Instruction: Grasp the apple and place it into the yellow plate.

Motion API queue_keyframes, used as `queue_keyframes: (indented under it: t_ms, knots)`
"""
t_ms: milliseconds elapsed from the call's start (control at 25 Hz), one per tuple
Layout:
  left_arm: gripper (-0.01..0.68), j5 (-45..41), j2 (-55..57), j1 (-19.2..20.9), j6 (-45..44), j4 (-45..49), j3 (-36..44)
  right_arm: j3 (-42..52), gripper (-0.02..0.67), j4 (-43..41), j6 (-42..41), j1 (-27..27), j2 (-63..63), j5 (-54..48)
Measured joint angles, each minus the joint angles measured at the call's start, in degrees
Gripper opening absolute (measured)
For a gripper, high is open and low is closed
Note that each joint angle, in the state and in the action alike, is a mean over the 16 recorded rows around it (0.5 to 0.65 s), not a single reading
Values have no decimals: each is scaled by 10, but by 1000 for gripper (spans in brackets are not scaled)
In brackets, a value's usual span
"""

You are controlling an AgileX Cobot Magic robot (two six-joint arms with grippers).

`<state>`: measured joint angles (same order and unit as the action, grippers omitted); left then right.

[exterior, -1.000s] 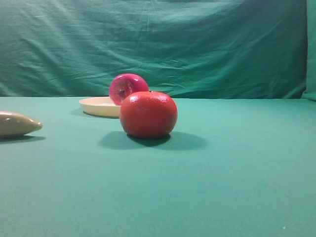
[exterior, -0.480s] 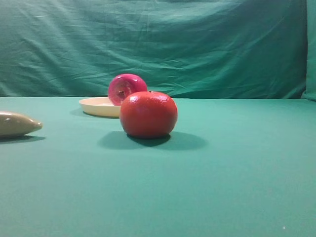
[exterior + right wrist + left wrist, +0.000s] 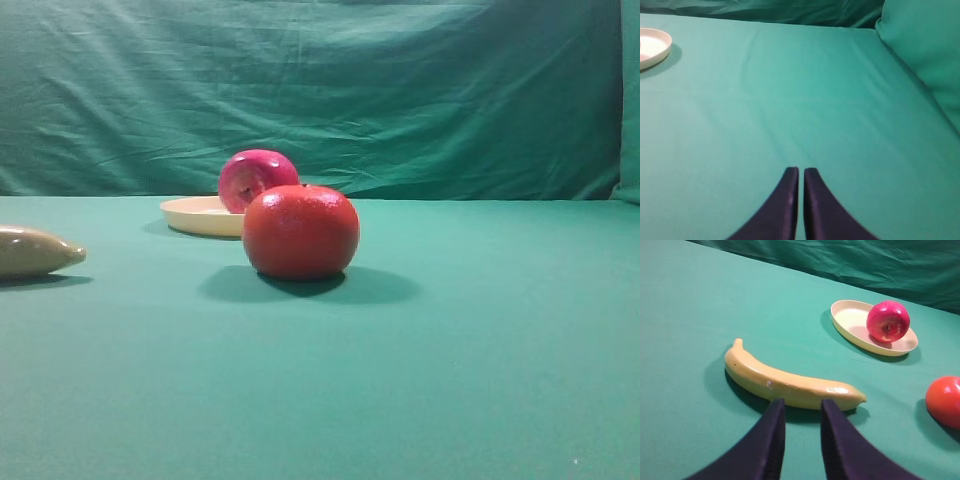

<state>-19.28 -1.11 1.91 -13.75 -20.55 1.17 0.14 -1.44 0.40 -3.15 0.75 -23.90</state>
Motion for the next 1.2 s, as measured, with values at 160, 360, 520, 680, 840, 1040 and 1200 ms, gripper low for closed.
queue_keyframes:
  t_ms: [160, 360, 520, 680, 840, 1040, 1200]
  knots:
    - [157, 0, 0, 0, 0, 0, 0, 9, 0, 2, 0, 3, 0, 9]
    - [157, 0, 0, 0, 0, 0, 0, 11, 0, 3, -1, 3, 0, 13]
    - [157, 0, 0, 0, 0, 0, 0, 11, 0, 3, -1, 3, 0, 13]
    - [157, 0, 0, 0, 0, 0, 0, 11, 0, 3, -1, 3, 0, 13]
    - [157, 0, 0, 0, 0, 0, 0, 11, 0, 3, -1, 3, 0, 14]
    - [157, 0, 0, 0, 0, 0, 0, 11, 0, 3, -1, 3, 0, 14]
    - [157, 0, 0, 0, 0, 0, 0, 11, 0, 3, -1, 3, 0, 14]
